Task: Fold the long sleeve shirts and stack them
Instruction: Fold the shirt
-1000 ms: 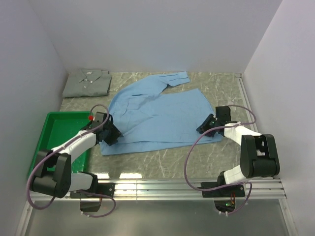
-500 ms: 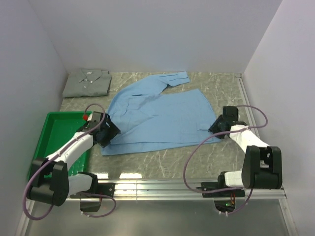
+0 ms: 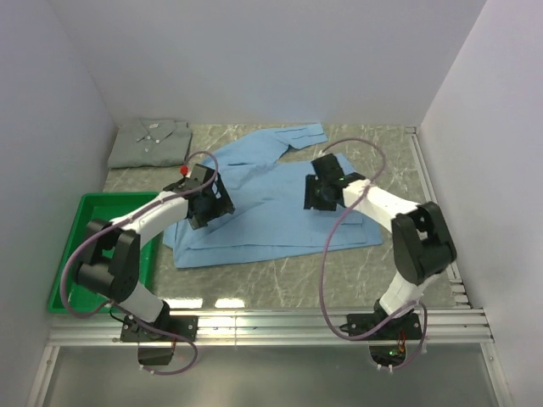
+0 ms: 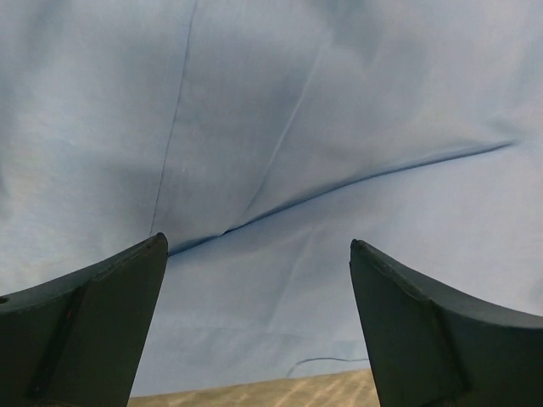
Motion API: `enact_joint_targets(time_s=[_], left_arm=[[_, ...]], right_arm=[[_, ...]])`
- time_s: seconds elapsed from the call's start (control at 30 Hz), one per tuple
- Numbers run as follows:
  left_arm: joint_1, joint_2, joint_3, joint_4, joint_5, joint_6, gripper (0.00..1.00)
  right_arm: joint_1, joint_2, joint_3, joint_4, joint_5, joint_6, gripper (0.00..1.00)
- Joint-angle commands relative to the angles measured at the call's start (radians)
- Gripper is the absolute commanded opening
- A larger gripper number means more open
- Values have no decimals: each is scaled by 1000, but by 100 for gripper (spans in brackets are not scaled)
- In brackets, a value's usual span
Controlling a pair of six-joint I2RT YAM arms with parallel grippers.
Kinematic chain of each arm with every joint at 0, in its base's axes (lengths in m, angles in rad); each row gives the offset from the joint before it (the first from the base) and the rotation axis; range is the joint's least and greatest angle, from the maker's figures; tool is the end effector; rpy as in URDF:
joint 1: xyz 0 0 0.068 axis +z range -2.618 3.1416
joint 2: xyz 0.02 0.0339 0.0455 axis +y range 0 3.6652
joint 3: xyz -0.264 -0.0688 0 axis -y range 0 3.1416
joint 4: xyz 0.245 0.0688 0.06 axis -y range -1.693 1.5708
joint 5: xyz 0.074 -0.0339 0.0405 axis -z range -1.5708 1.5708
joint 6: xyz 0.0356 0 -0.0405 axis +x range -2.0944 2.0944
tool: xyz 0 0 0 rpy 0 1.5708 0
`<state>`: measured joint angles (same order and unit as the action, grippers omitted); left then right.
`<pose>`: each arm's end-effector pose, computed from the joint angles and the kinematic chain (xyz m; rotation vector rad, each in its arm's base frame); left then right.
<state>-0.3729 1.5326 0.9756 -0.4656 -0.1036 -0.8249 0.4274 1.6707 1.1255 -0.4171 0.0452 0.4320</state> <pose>0.2869 -0.1083 0.2053 -0.6233 2.5406 -0.3026 0.3188 0.1434 0.2105 0.0240 2.5558 0.2818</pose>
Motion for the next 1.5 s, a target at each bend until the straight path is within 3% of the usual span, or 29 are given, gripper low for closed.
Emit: enact_joint_targets(time_s=[0.0,0.33,0.67,0.83,1.0,1.2,1.47], left_arm=[[-24,46,17,-35,-18,33,94],[-52,80,-119,-51,64,47,93],[-61,-43,-278,-61,176,3,94],[-83,-124,-293,-85,202,-13,94],[-78,-183,-186,-163,124,16,95],[34,-157,64,-167,25,101,95],[175,96,277,-32,-12,274,92]], right_arm=[[36,52,19,-111,7,-36,57],[36,51,-190,-193,-7,17,56],[34,-104,-378,-295,-76,112,56],[36,-167,-385,-330,-79,102,56],[27,-224,-250,-362,-48,53,56],[-128,-230,-18,-399,44,1,56],[-355,-198,91,-244,45,126,57]])
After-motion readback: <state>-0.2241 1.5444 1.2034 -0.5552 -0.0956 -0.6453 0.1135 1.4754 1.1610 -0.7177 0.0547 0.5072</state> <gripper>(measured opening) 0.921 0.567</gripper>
